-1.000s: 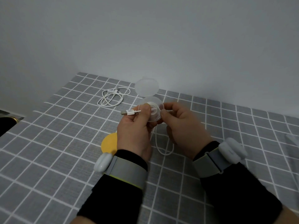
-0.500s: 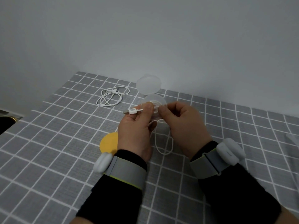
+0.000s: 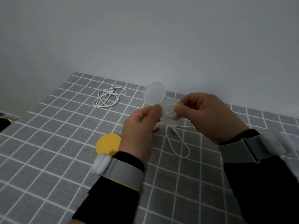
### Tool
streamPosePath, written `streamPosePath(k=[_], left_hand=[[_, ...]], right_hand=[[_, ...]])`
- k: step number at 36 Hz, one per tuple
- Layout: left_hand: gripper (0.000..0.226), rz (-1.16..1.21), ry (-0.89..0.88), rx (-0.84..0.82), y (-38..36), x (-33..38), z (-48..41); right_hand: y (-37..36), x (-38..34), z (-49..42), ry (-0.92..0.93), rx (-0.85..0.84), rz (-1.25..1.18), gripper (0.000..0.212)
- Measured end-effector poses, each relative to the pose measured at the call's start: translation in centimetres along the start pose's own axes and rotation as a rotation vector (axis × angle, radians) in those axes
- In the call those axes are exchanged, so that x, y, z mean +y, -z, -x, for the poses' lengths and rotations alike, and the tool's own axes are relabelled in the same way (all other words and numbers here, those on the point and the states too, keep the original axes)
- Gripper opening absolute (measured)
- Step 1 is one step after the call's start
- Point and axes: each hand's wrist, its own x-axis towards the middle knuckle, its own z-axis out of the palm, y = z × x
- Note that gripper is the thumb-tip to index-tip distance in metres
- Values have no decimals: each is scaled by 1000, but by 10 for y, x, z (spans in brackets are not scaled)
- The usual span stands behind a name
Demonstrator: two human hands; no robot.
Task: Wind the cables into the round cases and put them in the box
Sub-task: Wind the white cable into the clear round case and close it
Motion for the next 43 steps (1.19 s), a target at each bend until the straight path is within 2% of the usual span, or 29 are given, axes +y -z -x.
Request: streamPosePath(k=[2, 5, 11, 16, 18, 20, 27, 30, 34, 43], left_hand=[[43, -135, -10, -92, 1, 0, 2], [28, -235, -29, -161, 0, 0, 5], [18, -97, -75, -131, -1, 0, 7], [9, -54, -92, -69, 0, 0, 5], [10, -59, -90, -55, 1, -1, 5], [12, -50, -80, -44, 1, -2, 4], [15, 46, -46, 70, 3, -4, 1], [17, 88, -37, 89, 3, -4, 0], [17, 130, -39, 109, 4, -5, -2], [36, 140, -31, 60, 4, -3, -1]], right_hand=[[3, -2, 0, 20, -22, 68, 14], [2, -6, 1, 46, -41, 109, 13], [-6, -5, 0, 8, -29, -89, 7], [-16, -5, -1, 0, 29, -75, 8], [-14, -3, -2, 20, 90, 20, 9], [-13, -1, -3, 16, 114, -4, 8], [-41, 11, -8, -51, 101, -305, 11], [-54, 9, -7, -68, 149, -412, 13], [-64, 8, -6, -133, 126, -623, 10], [-78, 16, -7, -67, 217, -423, 20]])
